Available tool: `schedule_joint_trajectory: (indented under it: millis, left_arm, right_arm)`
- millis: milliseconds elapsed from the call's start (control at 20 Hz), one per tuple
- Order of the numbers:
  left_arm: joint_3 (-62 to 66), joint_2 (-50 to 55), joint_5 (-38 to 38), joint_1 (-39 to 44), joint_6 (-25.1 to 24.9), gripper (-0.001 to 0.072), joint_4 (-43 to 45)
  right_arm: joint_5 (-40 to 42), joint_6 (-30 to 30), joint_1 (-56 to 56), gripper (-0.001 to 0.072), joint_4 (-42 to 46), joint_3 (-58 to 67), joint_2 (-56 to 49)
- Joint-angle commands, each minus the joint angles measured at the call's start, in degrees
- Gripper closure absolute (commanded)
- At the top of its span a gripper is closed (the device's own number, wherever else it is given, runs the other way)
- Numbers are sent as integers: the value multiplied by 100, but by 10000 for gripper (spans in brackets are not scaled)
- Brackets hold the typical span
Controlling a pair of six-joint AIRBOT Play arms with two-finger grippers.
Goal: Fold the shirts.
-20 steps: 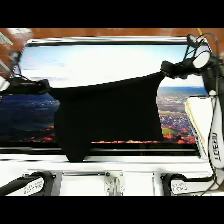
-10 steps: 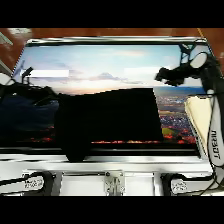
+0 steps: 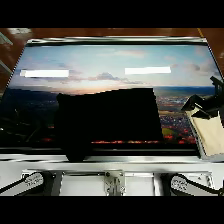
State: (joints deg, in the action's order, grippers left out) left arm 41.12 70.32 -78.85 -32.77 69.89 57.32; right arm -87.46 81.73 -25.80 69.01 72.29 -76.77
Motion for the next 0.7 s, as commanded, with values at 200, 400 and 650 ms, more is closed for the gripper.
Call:
schedule_joint_trajectory:
  millis: [200, 400, 650]
  left_arm:
    - [-863, 76, 1182, 291, -345, 119, -382]
    - [-861, 321, 1425, 726, -343, 119, -385]
    - [-861, 352, 1943, 828, -144, 409, -562]
  right_arm:
    - [22, -173, -302, 25, -708, -737, 188]
    - [133, -170, -302, 25, -697, -739, 188]
    - [197, 39, -302, 25, -402, -848, 188]
